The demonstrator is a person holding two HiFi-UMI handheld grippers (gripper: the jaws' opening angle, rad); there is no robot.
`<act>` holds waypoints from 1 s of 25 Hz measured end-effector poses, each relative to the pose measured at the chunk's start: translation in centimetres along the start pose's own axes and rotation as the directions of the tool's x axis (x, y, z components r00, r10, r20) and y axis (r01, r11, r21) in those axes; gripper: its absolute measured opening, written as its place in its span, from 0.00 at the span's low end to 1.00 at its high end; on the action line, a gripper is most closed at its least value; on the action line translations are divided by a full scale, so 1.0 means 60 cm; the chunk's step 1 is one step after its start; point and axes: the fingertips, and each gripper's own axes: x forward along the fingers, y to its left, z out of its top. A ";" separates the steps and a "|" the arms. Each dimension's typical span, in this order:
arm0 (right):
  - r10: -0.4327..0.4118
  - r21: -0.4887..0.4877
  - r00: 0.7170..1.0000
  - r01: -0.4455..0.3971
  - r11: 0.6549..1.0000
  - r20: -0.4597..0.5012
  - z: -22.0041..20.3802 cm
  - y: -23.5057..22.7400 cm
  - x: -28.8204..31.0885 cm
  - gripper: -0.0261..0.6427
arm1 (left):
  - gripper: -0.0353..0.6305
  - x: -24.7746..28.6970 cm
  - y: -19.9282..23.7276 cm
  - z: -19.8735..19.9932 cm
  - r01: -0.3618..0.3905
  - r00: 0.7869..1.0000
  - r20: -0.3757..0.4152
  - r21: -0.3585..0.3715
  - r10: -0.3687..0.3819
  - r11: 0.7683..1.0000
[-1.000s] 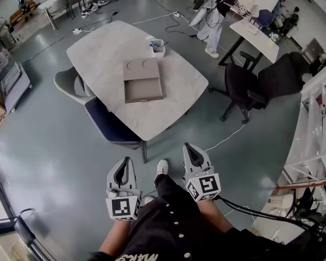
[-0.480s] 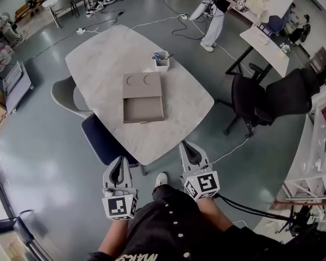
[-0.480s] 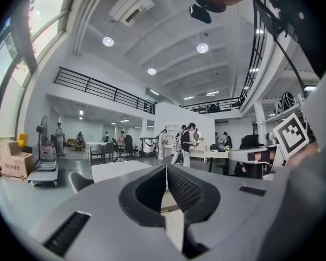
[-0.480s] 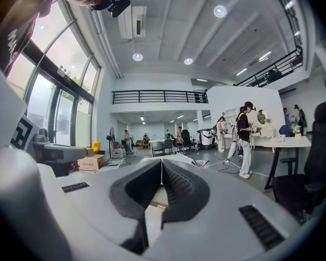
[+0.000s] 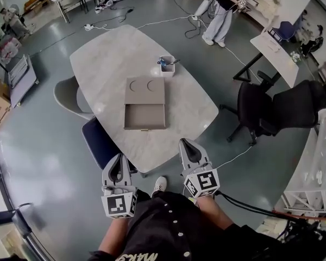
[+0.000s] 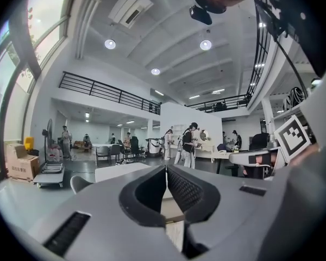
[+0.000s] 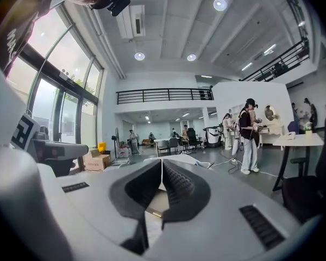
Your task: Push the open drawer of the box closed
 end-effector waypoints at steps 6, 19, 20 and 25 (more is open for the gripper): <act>0.026 0.019 1.000 -0.026 0.999 -0.010 -0.002 -0.006 0.013 0.04 | 0.08 0.015 -0.005 0.001 -0.006 1.000 -0.008 0.001 0.006 1.000; 0.004 0.138 0.998 0.005 0.990 -0.063 -0.024 0.011 0.092 0.04 | 0.08 0.063 0.038 0.003 0.057 0.998 -0.012 -0.024 -0.057 0.998; -0.001 0.150 0.998 0.011 0.989 -0.066 -0.026 0.014 0.100 0.04 | 0.08 0.067 0.044 0.004 0.065 0.998 -0.013 -0.021 -0.066 0.998; -0.013 0.226 0.996 0.033 0.974 -0.090 -0.053 0.024 0.142 0.04 | 0.08 0.086 0.072 -0.011 0.095 0.995 -0.033 -0.035 -0.097 0.995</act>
